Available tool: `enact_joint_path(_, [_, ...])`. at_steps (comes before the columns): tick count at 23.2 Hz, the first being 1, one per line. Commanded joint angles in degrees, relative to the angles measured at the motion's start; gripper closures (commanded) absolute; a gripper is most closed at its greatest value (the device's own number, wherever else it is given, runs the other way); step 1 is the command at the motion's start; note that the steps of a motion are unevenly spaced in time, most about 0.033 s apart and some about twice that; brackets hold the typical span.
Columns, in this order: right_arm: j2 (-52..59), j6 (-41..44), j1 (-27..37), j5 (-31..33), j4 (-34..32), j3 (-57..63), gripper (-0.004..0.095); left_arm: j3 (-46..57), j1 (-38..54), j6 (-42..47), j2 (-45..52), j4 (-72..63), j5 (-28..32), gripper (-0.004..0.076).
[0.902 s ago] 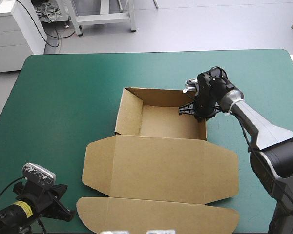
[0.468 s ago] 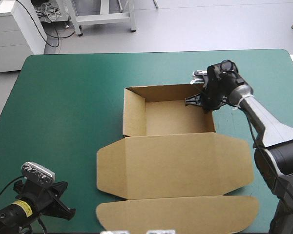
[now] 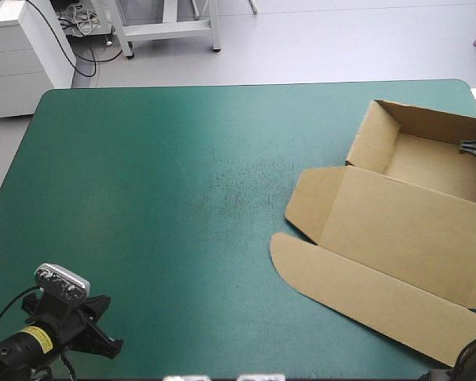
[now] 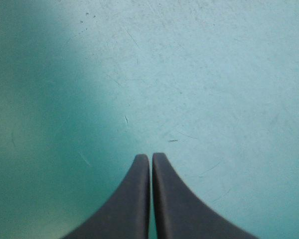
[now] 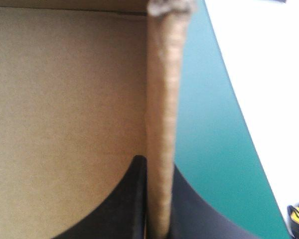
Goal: Fold the box
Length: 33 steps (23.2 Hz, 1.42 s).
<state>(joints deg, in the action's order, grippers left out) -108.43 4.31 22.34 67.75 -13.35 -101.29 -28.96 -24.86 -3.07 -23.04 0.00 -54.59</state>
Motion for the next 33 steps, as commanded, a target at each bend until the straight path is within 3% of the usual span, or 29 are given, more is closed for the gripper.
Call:
enact_joint_path(1, [2.9,0.2,7.9,-2.0,-0.1,-1.7,0.0922,-1.3,-0.2,0.1,-0.4,0.0,3.0,0.0731])
enact_joint_path(2, [2.9,0.2,8.8,-1.9,0.7,-1.7,0.0915,-1.3,-0.2,0.1,-0.4,0.0,3.0,0.0731])
enact_joint_path(4, [2.9,0.2,11.2,-1.9,3.5,-1.7,0.0803,-1.3,-0.2,0.1,-0.4,0.0,3.0,0.0731])
enact_joint_path(5, [2.9,-0.8,11.7,-1.9,3.7,-1.7,0.0666,-1.3,-0.2,0.1,-0.4,0.0,3.0,0.0731])
enact_joint_path(7, [2.9,-1.7,11.7,-2.0,4.2,-1.7,0.0484,-1.3,-0.2,0.1,-0.4,0.0,3.0,0.0731])
enact_joint_path(9, [2.9,-2.8,11.7,-1.8,6.5,-1.7,0.0419,-1.3,-0.2,0.1,-0.4,0.0,3.0,0.0731])
enact_joint_path(15, [9.1,-15.0,11.7,-0.7,12.3,-1.6,0.0422,-1.3,-0.2,0.0,-0.4,0.0,3.0,0.0731])
enact_joint_path(17, [12.7,-13.9,11.7,-0.7,13.4,-1.5,0.0468,-1.3,-0.2,0.0,-0.4,0.0,3.0,0.0731])
enact_joint_path(19, [15.6,-13.9,11.7,-0.7,14.9,-0.9,0.0564,-1.3,-0.2,0.0,-0.4,0.0,3.0,0.0731])
enact_joint_path(23, [23.5,-15.9,11.6,-0.7,19.3,3.3,0.0910,-1.3,-0.2,0.0,-0.4,0.0,3.0,0.0731])
enact_joint_path(28, [36.6,-17.2,9.0,-2.5,25.8,14.8,0.0910,-1.3,-0.2,0.0,-0.4,0.0,3.0,0.0731])
enact_joint_path(33, [49.5,-17.8,2.2,-2.9,25.7,25.1,0.0910,-1.3,-0.2,0.0,-0.4,0.0,3.0,0.0731])
